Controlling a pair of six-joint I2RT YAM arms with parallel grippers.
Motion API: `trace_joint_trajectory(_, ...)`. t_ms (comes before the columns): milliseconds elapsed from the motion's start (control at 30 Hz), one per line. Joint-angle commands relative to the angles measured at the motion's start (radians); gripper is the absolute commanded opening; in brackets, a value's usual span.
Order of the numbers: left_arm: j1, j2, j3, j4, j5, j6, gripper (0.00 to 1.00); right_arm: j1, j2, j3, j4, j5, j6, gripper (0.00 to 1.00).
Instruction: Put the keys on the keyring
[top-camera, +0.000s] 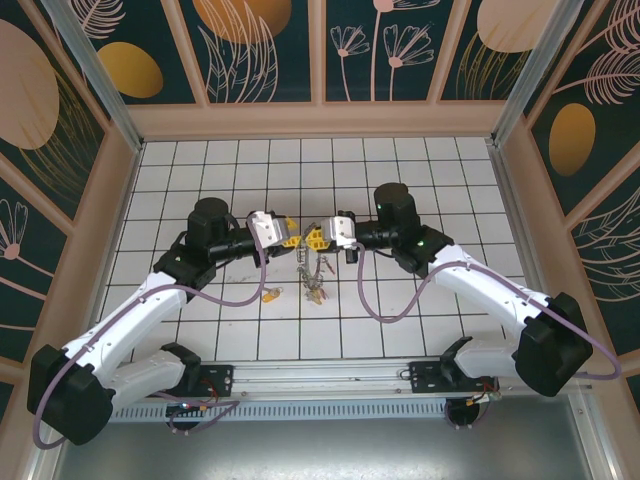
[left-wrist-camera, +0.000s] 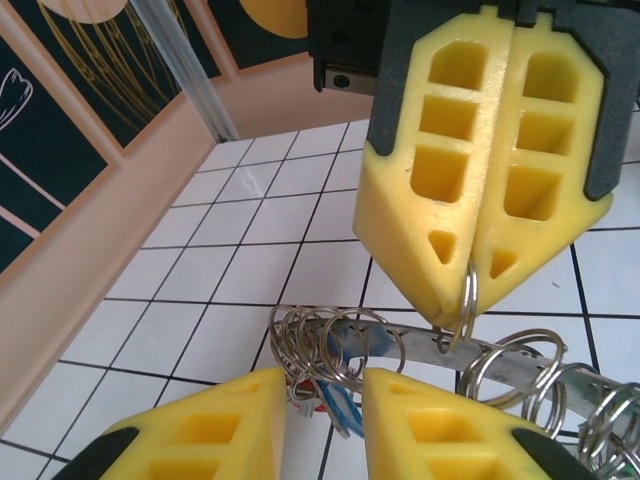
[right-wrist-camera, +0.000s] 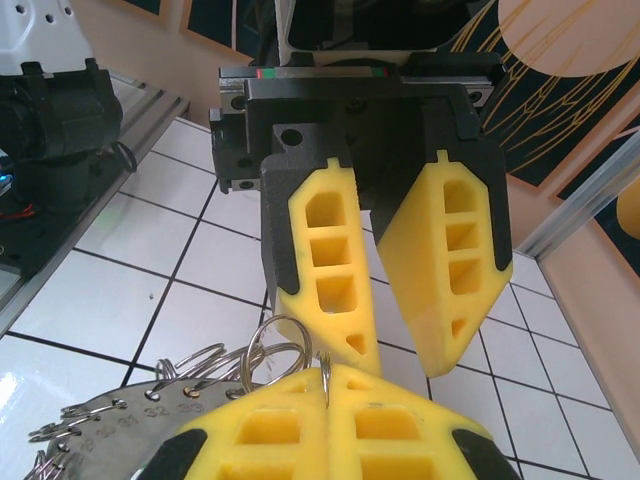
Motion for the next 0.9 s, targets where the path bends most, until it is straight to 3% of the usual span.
trace_joint_trajectory(0, -0.004, 0.004, 0.016, 0.023, 0.083, 0.033, 0.27, 0.012, -0.019, 0.039, 0.024, -0.036, -0.036, 0.0)
trace_joint_trajectory(200, -0.004, -0.041, -0.064, 0.141, 0.17, -0.037, 0.25, 0.015, -0.016, 0.039, 0.055, -0.002, -0.003, 0.0)
trace_joint_trajectory(567, -0.003, -0.042, -0.083, 0.157, 0.188, -0.066, 0.26, 0.013, -0.016, 0.034, 0.105, -0.004, 0.055, 0.0)
trace_joint_trajectory(867, -0.003, -0.102, -0.127, 0.127, 0.212, -0.091, 0.29, 0.01, -0.019, 0.06, 0.024, 0.003, 0.039, 0.0)
